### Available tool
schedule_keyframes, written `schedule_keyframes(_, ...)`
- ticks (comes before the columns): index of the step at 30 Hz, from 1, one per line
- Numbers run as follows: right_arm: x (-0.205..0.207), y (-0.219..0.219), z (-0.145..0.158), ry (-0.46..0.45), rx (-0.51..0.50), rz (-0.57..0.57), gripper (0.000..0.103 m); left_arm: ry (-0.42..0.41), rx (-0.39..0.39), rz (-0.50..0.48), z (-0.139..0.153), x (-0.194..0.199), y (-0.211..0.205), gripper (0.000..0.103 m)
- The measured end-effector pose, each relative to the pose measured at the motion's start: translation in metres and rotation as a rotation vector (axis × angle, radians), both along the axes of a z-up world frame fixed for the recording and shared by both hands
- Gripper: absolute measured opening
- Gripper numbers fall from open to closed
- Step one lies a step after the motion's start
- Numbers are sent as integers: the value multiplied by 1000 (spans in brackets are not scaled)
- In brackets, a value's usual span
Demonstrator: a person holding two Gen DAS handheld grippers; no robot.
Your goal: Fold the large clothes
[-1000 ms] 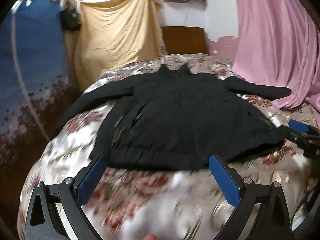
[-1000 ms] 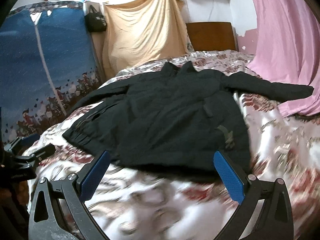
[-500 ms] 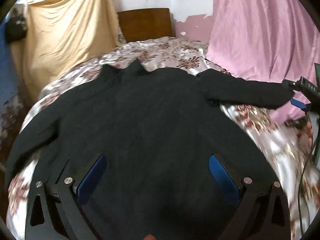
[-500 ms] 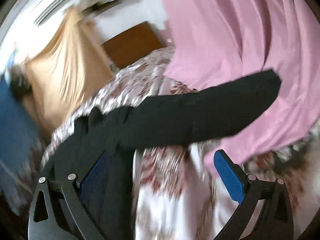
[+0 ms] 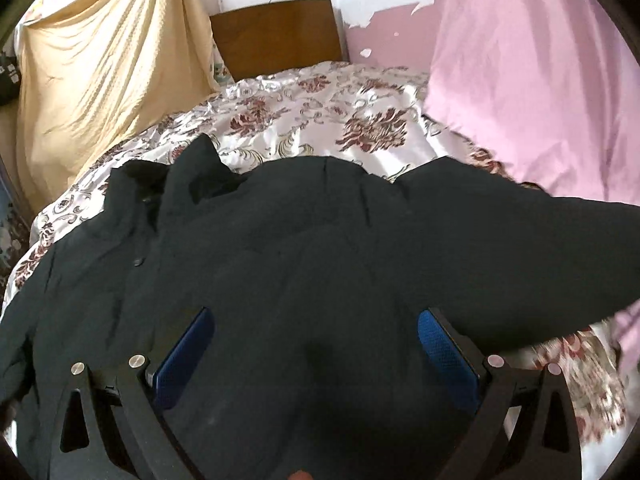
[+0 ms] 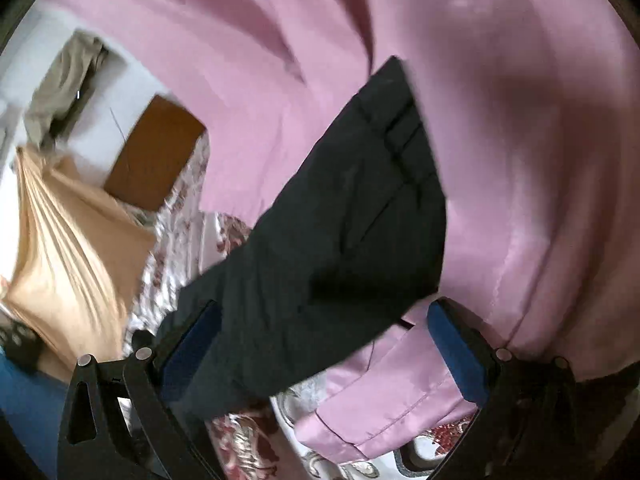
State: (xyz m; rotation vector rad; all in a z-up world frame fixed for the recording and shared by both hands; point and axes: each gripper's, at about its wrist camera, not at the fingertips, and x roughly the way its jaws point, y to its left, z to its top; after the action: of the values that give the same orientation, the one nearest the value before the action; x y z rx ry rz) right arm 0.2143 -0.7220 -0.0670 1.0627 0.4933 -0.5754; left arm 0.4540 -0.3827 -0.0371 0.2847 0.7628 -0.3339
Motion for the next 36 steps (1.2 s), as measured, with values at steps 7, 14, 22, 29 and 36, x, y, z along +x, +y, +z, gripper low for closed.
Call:
schedule_keyframes(7,30,-3,-16,18,35,-29,102,130,-6,84,-39,37,2,103)
schedule_keyframes(14,31,-4,-24,-1,-33,-151,27,203,-9,101,-64,44,2,103)
schedule_keyframes(22,58,35,52,-51,-351,-82,9,273,-65,57,-38,44,33,103)
schedule_keyframes(29,120,147,151,-139,-699,175,9,238,-104,58,14,24,142,103)
schedule_keyframes(36,224,285,194,-157,-787,482,9,170,-123,183,57,11,283,103)
